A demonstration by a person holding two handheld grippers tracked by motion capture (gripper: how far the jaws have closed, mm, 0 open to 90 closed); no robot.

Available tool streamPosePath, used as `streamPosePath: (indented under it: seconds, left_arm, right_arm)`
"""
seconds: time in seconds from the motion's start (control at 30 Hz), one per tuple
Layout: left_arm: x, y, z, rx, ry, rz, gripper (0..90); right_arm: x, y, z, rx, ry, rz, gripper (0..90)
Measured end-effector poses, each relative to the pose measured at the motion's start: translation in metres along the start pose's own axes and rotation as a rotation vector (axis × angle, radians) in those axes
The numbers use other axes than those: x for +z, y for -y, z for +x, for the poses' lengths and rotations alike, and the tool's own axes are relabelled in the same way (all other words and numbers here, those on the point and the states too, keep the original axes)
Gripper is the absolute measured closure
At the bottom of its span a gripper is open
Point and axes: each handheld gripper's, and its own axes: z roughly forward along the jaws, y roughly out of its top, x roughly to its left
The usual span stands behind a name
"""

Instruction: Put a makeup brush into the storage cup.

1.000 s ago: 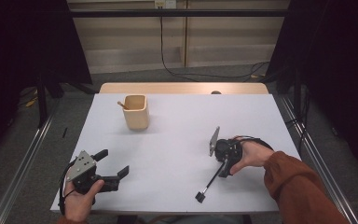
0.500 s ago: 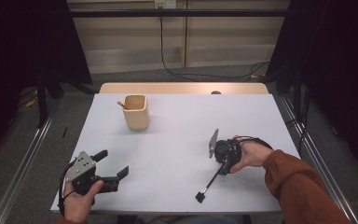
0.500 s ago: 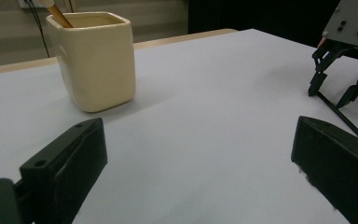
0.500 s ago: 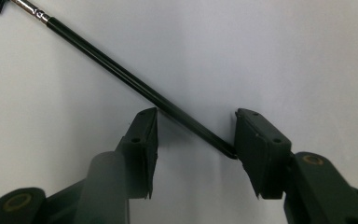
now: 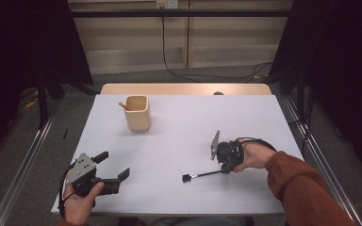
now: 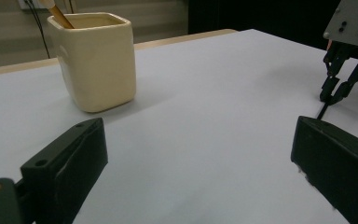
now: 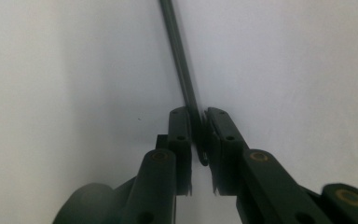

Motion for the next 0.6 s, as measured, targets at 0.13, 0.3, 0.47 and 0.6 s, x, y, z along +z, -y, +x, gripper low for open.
streamPosePath:
  seconds: [0.13, 0.3, 0.47, 0.6]
  left_arm:
    - [0.0002, 0.0, -0.0002, 0.001, 0.002, 0.005, 3.6]
    - [0.0006, 0.0003, 0.0001, -0.005, 0.001, 0.005, 3.7]
    - [0.0006, 0.0003, 0.0002, -0.004, 0.001, 0.007, 3.7]
    - [0.0012, 0.0005, -0.0005, -0.003, 0.007, 0.005, 3.6]
  right_arm:
    - [0.0002, 0.0003, 0.0001, 0.005, -0.01, -0.002, 86.1]
    - [0.0001, 0.002, -0.0002, 0.021, -0.009, -0.016, 86.2]
    - [-0.0005, 0.0057, 0.0004, 0.02, 0.003, -0.041, 86.2]
    - [-0.0008, 0.0093, 0.0016, 0.042, 0.009, -0.068, 86.2]
